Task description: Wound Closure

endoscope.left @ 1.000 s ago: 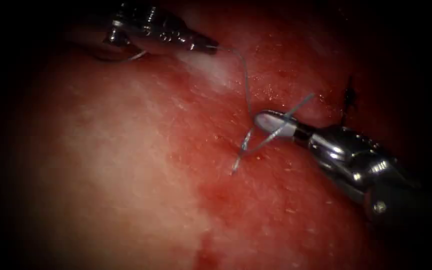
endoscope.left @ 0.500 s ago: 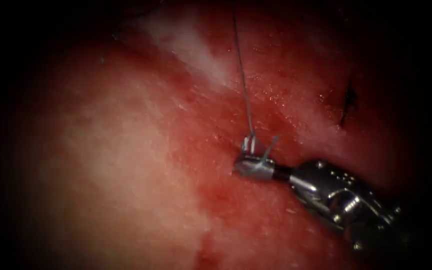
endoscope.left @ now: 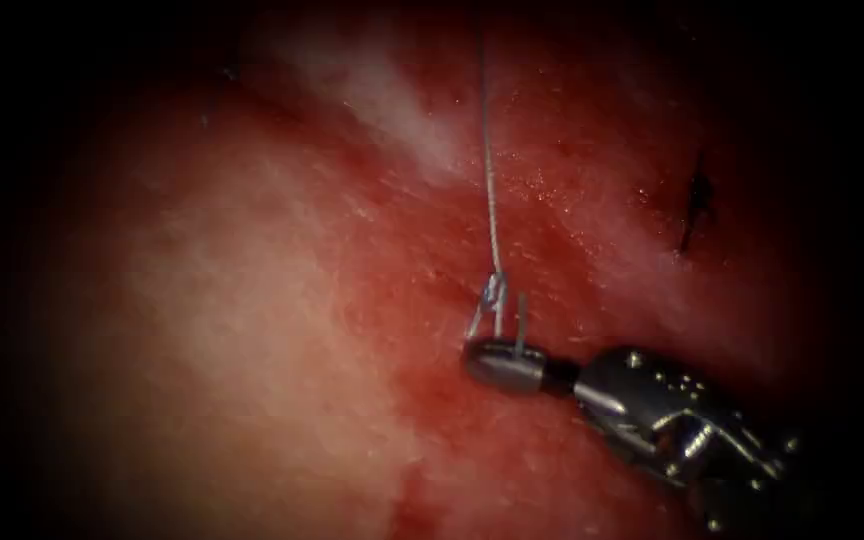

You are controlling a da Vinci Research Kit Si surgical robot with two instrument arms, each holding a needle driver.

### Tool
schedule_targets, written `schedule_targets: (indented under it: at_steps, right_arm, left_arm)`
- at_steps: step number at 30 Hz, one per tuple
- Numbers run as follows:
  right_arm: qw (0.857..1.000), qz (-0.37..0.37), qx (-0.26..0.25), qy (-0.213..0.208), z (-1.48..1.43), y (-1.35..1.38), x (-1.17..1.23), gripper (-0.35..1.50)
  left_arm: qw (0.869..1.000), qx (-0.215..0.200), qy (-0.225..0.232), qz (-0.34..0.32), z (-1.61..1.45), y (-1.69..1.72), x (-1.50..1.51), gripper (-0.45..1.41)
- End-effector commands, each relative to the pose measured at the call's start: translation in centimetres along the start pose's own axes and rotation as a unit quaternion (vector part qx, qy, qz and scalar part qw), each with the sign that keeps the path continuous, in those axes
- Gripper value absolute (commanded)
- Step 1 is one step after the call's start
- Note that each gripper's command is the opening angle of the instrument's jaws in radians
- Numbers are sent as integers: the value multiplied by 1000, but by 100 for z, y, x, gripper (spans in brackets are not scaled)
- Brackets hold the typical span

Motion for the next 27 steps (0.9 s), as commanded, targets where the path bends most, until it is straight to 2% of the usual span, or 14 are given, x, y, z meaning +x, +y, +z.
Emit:
schedule_targets:
  at_steps: [1, 6, 20, 27]
  right_arm:
    - [1000, -5, 1, 0, 8, -1, -3, -35]
    - [998, -55, 10, -2, 6, -10, -7, -35]
    - [997, -80, 10, -17, 2, -22, -22, -35]
    - [995, -94, 19, -22, -7, -44, -36, -35]
  left_arm:
    - [1000, 1, 0, 1, 8, -2, 3, -45]
    - [1000, 6, -3, 2, 18, -13, -4, -45]
    - [999, 21, -26, 12, 51, -26, -28, -45]
    - [999, 25, -38, 19, 64, -30, -42, -45]
